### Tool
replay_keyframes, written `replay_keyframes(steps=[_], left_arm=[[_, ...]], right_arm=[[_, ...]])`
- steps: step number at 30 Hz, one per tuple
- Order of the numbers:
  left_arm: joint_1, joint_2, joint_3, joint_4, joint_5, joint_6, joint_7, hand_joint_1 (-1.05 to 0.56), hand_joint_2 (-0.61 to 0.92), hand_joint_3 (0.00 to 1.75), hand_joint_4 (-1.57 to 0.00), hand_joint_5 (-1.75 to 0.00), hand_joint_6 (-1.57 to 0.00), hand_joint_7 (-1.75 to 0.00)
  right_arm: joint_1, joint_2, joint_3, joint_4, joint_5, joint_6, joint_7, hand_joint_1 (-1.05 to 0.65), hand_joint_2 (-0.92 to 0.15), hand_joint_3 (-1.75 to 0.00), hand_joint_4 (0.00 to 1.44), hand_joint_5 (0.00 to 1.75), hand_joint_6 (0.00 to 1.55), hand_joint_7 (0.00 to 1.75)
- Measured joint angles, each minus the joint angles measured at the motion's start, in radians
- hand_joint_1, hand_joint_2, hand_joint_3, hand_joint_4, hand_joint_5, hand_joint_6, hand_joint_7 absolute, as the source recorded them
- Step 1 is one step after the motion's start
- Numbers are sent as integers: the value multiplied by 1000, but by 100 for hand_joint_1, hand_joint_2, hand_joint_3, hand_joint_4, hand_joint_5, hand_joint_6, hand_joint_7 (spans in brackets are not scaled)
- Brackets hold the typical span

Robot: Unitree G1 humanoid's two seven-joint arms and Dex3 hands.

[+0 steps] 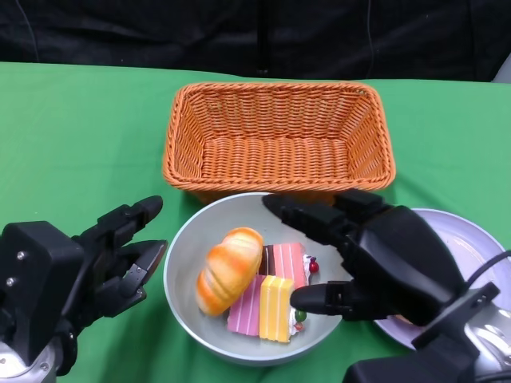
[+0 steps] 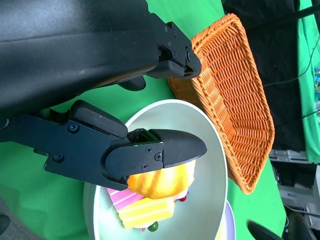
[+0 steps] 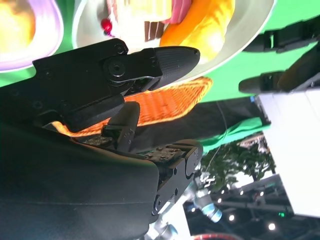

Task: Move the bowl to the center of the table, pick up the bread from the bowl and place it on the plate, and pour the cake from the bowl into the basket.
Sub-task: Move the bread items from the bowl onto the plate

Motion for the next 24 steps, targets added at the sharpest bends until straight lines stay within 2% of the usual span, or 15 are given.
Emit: replay_keyframes(steps=[4,8,24], left_arm=[[2,0,0,-7,1,6,0,-71,92,57,0,-66,-26,0],[3,-3,-6,-19,1,16,0,-72,92,57,0,-65,-26,0],[4,-4,-6,-21,2,19,0,-73,92,58,0,-68,-27,0]], right_arm=[[-16,1,9,18,-3,-3,-2,-63,-92,-16,28,80,38,5],[-53,16,51,85,-29,-9,-10,-63,-92,-16,23,86,38,5],[-86,33,84,143,-68,-5,-33,-64,-92,-17,19,92,37,4]])
